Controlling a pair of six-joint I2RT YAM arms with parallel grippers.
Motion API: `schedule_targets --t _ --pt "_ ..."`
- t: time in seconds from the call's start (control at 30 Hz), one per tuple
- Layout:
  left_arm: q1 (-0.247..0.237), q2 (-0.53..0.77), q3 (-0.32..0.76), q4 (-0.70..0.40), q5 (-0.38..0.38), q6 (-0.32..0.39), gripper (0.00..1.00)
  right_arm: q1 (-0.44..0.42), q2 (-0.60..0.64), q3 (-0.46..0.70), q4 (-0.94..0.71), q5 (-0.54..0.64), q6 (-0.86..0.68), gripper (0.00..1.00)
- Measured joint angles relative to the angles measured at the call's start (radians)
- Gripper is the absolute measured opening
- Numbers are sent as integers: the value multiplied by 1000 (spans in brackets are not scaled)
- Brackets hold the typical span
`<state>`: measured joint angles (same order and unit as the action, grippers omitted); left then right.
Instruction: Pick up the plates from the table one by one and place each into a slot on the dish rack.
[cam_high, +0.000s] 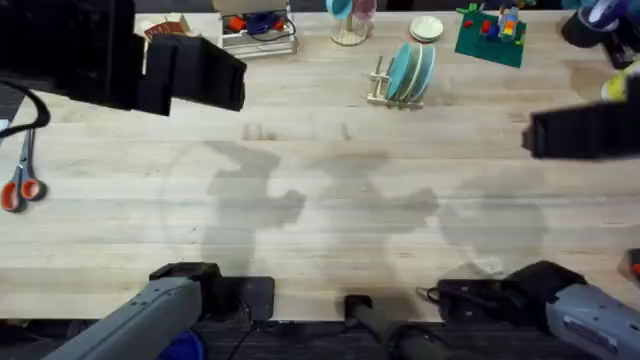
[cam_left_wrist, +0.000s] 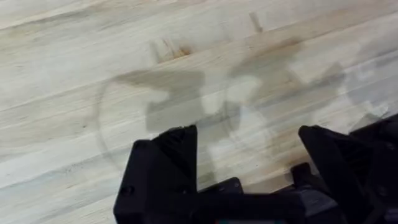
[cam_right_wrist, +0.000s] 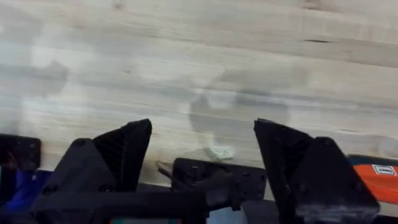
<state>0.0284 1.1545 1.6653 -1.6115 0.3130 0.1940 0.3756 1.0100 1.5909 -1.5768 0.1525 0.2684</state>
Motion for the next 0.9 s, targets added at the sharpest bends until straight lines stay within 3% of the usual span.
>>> schedule_targets --t 0.3,0.9 --pt "0 0 0 0 0 0 995 0 -156 -46 3 21 7 992" --pt "0 0 0 0 0 0 994 0 -159 -50 7 27 9 992"
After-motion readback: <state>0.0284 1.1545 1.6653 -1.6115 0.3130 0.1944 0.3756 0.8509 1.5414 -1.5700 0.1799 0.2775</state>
